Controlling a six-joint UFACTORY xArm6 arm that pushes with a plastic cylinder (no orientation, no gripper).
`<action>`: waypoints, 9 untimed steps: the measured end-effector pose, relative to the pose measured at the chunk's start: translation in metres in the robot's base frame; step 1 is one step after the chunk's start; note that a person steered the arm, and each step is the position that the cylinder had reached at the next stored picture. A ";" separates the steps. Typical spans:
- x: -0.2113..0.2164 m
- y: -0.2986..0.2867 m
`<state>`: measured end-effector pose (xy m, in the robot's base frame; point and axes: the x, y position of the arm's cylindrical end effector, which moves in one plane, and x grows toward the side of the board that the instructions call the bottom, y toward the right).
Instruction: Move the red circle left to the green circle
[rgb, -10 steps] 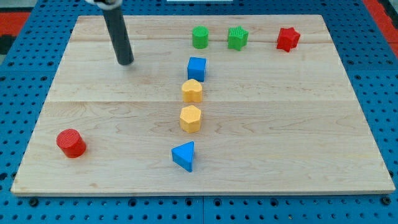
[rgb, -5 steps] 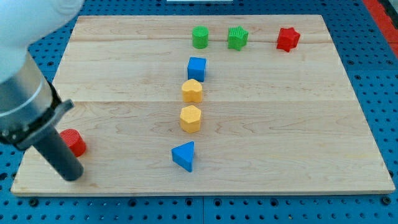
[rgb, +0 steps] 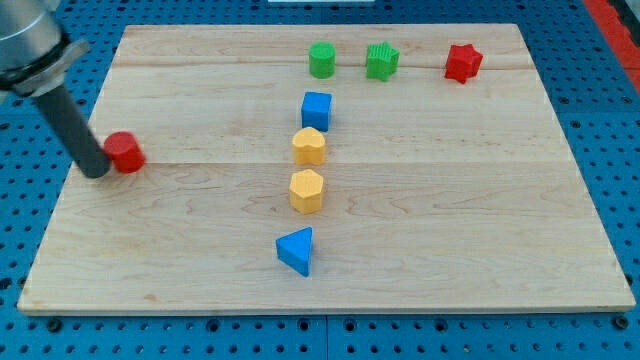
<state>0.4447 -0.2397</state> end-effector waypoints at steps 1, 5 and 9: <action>-0.022 0.035; -0.138 0.102; -0.121 0.139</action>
<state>0.3232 -0.1003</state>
